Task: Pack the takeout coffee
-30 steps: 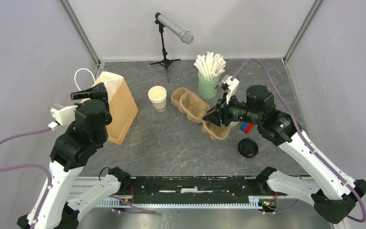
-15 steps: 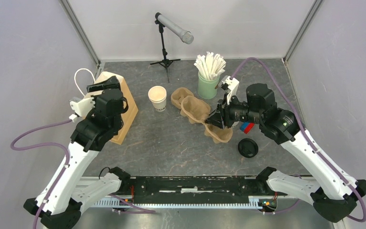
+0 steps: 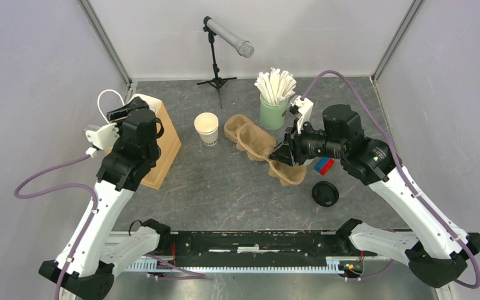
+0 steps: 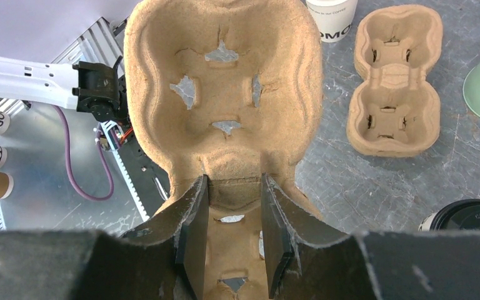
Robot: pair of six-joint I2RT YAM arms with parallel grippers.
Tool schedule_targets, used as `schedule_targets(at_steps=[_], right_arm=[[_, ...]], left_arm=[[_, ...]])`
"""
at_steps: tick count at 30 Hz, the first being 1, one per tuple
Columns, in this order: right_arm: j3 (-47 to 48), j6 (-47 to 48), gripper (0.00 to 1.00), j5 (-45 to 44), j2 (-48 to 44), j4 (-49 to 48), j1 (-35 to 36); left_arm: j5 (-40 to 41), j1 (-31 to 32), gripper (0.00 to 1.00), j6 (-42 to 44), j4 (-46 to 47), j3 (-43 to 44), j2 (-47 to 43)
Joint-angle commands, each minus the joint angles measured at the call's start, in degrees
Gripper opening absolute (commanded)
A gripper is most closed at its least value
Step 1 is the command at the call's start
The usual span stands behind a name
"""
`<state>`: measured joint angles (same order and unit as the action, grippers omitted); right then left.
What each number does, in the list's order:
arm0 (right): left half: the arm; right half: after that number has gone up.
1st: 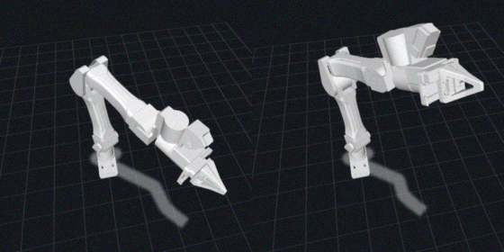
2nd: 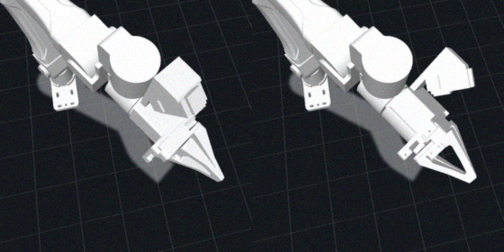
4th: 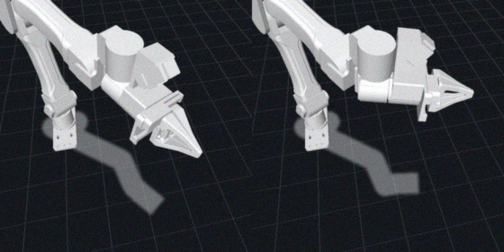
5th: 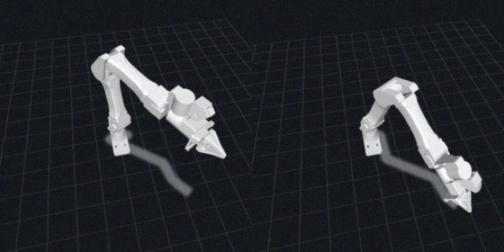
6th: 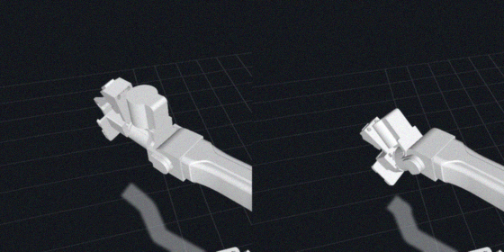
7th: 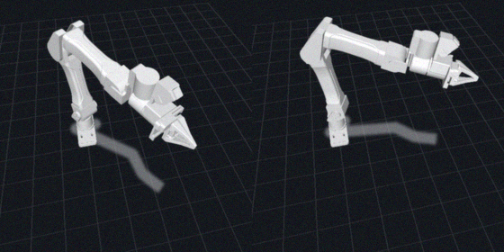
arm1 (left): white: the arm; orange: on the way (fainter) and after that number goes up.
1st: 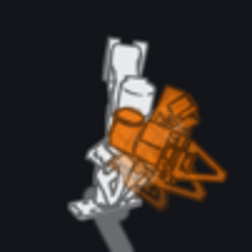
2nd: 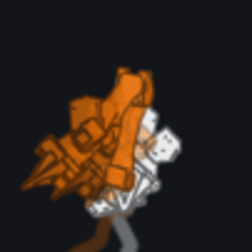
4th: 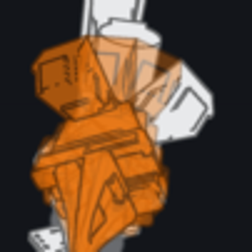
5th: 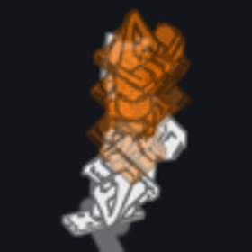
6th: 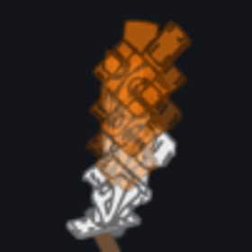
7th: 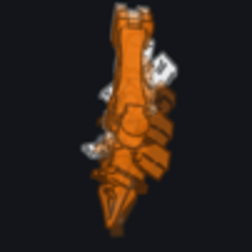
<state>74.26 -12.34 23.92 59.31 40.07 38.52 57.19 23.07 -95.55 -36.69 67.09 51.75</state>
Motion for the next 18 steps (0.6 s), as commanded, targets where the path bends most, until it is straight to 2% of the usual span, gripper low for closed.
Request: schedule_targets(at_steps=[1,3,7,9,15,17,18], right_arm=[[2.70,-0.05,0.36,0.56,0.69,-0.35,-0.02],[2.89,-0.11,0.35,0.57,1.01,-0.39,-0.03],[4.27,-0.03,0.36,0.42,2.10,0.17,0.00],[5.16,0.18,0.36,-0.05,2.81,0.65,-0.03],[7.79,0.23,0.35,-0.02,5.03,1.49,-0.03],[8.18,0.33,0.36,-0.06,5.45,1.48,-0.03],[8.26,0.47,0.36,-0.15,5.54,1.48,-0.03]], left_arm=[[0.65,-1.31,0.56,5.31,5.06,-0.97,0.14],[0.25,-1.36,0.45,6.36,4.65,-1.25,-0.50],[0.21,-1.30,0.11,8.43,0.95,-1.18,-3.33],[-0.13,-1.36,0.03,9.35,-1.89,-0.76,-5.02],[-1.81,-1.30,0.02,9.76,-11.60,2.50,-8.82],[-2.77,-1.33,0.02,9.95,-10.64,2.16,-9.96],[-3.55,-1.36,0.10,10.46,-8.91,1.81,-10.43]])
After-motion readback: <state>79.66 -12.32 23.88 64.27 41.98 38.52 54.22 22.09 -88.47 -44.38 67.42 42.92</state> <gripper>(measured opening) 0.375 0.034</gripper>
